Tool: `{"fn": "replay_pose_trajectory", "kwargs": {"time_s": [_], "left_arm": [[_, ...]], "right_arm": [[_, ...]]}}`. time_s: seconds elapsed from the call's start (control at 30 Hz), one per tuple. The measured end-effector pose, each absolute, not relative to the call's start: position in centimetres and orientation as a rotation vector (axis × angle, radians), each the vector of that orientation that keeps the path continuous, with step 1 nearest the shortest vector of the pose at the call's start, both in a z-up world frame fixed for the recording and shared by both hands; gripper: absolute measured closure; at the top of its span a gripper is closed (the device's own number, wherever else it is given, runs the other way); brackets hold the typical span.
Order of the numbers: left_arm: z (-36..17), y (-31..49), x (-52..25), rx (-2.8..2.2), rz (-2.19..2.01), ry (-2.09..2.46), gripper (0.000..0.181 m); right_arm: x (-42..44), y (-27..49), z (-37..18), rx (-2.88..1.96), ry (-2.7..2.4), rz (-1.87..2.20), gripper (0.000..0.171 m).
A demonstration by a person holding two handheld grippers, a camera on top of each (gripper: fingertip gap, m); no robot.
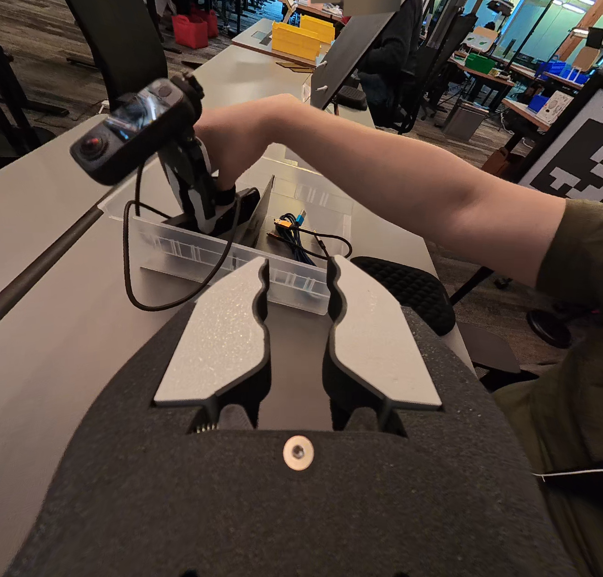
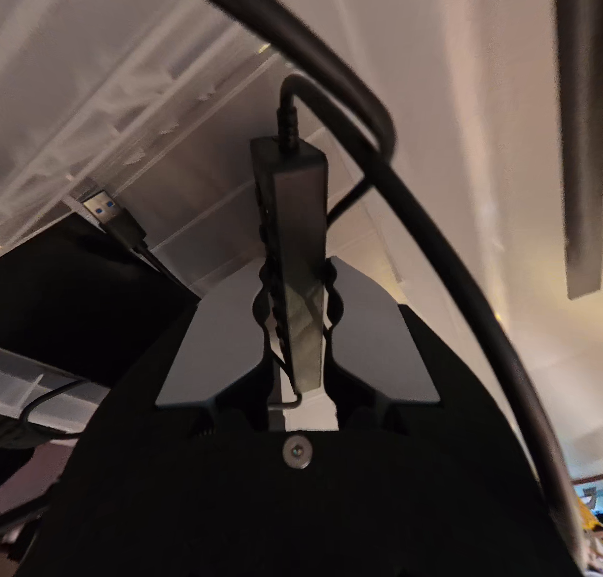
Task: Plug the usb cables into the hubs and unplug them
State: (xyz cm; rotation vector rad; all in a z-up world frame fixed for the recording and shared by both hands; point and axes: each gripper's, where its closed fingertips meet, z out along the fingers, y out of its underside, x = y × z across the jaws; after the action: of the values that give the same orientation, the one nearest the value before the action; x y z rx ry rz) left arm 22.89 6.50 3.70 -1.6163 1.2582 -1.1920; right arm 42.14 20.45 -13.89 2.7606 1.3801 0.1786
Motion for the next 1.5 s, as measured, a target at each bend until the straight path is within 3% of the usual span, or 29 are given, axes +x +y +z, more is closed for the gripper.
{"fn": "replay_pose_trajectory", "kwargs": {"time_s": [0.23,0.5,0.6,0.67,0.73,0.8,0.93,1.07,1.3,1.5], "left_arm": [[4.8,6.5,22.5,-1.593,-1.216,1.228,0.149],[6.6,5.7,21.6,-1.536,-1.208,1.222,0.149],[8.0,5.4,20.6,-1.502,-1.166,1.210,0.149],[8.8,5.3,19.9,-1.485,-1.126,1.202,0.149],[9.5,5.0,19.3,-1.473,-1.092,1.195,0.149],[10.1,4.6,18.8,-1.458,-1.053,1.197,0.149],[11.3,3.1,17.8,-1.444,-0.979,1.216,0.149],[13.1,1.3,17.7,-1.385,-0.995,1.164,0.149],[11.9,-1.0,20.0,-1.455,-1.011,1.230,0.148],[12.2,0.8,11.9,-1.590,-0.775,1.138,0.148]], "right_arm": [[42.9,21.2,-8.7,2.891,1.464,0.234,0.143],[37.0,17.8,-1.5,3.134,1.488,-0.587,0.161],[35.1,16.2,3.3,3.378,1.639,-0.726,0.162],[34.0,14.4,6.8,3.562,1.822,-0.704,0.161],[33.0,12.2,9.9,3.735,1.910,-0.688,0.146],[32.7,10.2,11.3,3.854,1.872,-0.570,0.143],[35.2,9.0,11.9,3.999,1.738,0.011,0.142],[39.1,8.6,11.3,4.059,1.533,0.222,0.142],[39.7,9.6,14.8,4.336,1.394,0.114,0.142],[34.5,8.8,16.8,4.265,1.807,-0.271,0.142]]}}
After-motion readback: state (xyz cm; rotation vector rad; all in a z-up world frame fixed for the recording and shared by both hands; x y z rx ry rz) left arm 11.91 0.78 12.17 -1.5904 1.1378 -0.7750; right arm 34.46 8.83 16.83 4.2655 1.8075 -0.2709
